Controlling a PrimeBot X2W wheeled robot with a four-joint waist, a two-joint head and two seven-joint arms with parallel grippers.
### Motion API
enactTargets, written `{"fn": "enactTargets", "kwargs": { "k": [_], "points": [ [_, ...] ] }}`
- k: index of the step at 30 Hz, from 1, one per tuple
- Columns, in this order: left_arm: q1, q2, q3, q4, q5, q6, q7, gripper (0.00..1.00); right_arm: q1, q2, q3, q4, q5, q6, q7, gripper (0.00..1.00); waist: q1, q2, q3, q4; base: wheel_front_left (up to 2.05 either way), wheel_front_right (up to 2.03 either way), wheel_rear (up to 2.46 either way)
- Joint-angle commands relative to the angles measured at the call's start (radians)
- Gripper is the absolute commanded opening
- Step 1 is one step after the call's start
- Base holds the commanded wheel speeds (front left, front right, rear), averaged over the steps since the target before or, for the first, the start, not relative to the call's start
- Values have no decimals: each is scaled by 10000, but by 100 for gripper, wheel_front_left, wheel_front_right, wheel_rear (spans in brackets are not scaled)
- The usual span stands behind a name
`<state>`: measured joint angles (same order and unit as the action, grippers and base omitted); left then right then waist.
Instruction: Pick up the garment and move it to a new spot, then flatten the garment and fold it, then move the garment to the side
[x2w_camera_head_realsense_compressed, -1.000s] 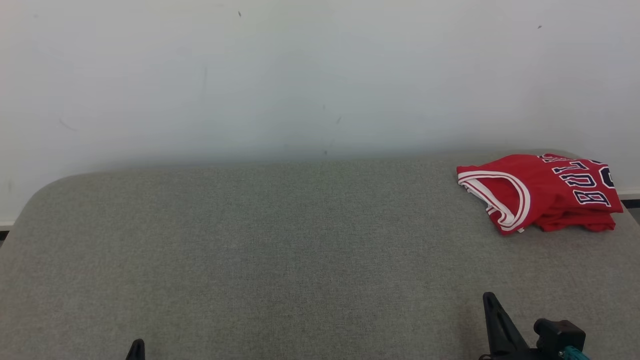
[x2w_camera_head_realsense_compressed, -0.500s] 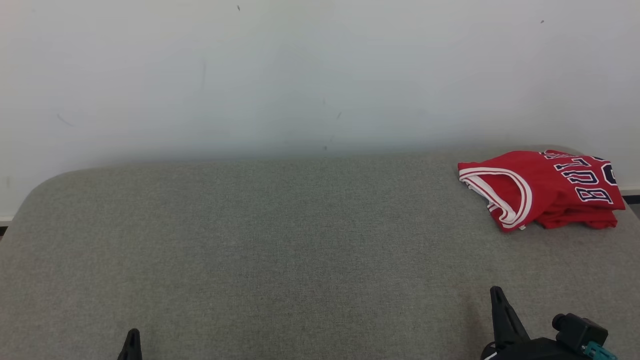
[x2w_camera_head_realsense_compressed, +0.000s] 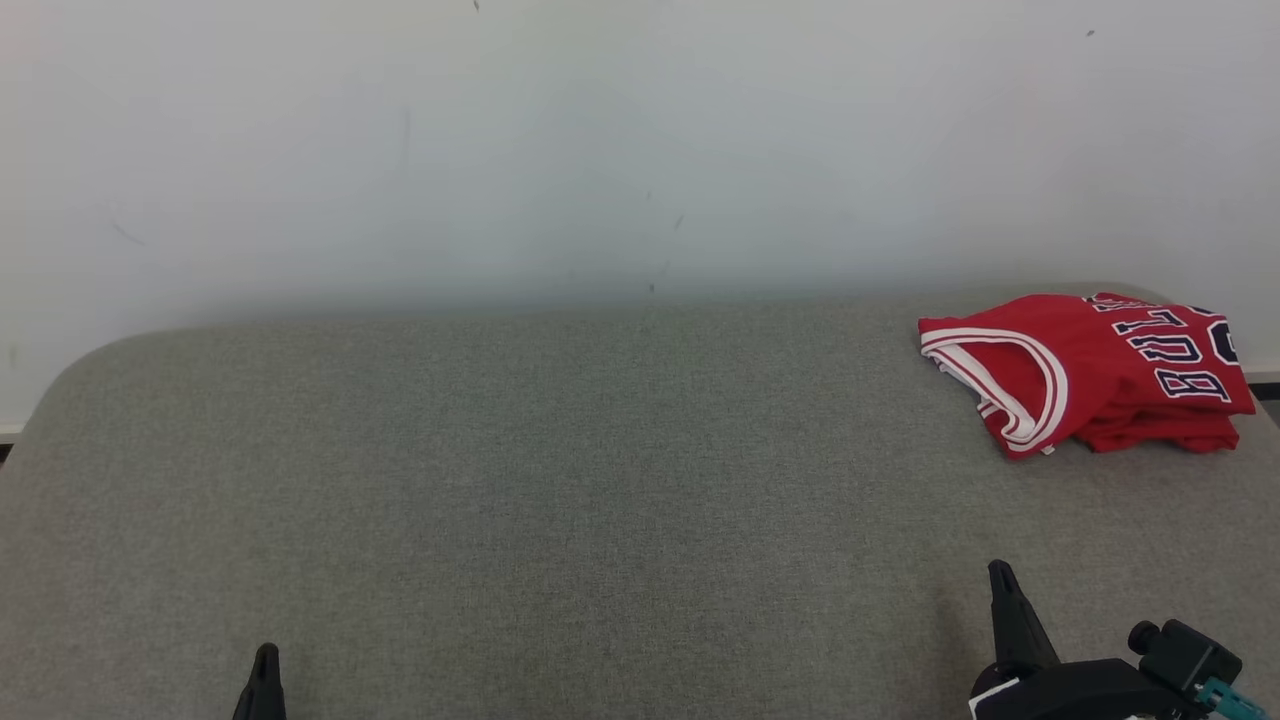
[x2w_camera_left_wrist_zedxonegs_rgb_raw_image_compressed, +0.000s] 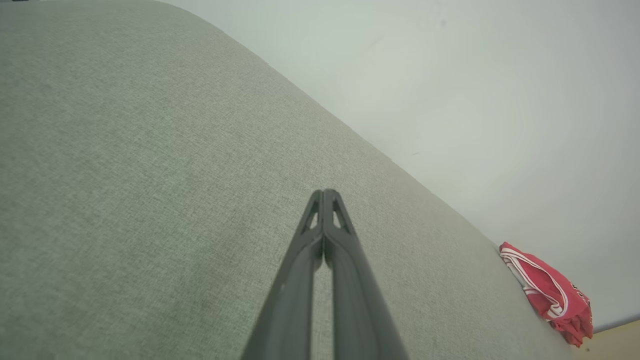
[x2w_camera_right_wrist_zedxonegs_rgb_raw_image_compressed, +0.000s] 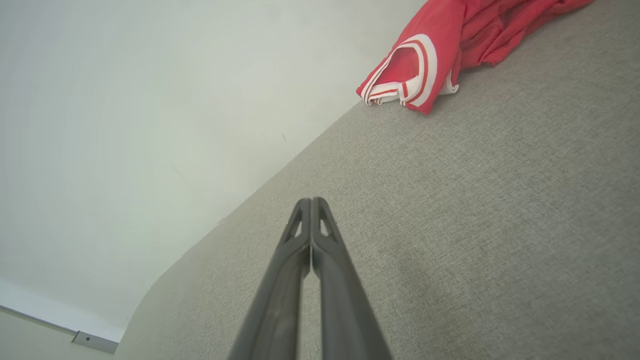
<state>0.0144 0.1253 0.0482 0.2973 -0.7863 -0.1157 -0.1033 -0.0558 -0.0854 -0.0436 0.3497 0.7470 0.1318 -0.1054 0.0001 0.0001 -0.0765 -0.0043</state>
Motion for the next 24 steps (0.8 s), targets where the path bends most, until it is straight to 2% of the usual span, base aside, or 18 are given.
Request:
{"fn": "enactTargets", "kwargs": {
  "k": [1,24],
  "points": [
    [-317,4,83,-183,-330,-69,79,0,-242,10,-51,-181,345,-6,64,0,0,-1,13,1,0,0,0],
    [-664,-255,289,-311,-3058,-93,798,0,-367,132,-284,-492,3190,-10,803,0,-1,-1,217,12,0,0,0]
  ]
}}
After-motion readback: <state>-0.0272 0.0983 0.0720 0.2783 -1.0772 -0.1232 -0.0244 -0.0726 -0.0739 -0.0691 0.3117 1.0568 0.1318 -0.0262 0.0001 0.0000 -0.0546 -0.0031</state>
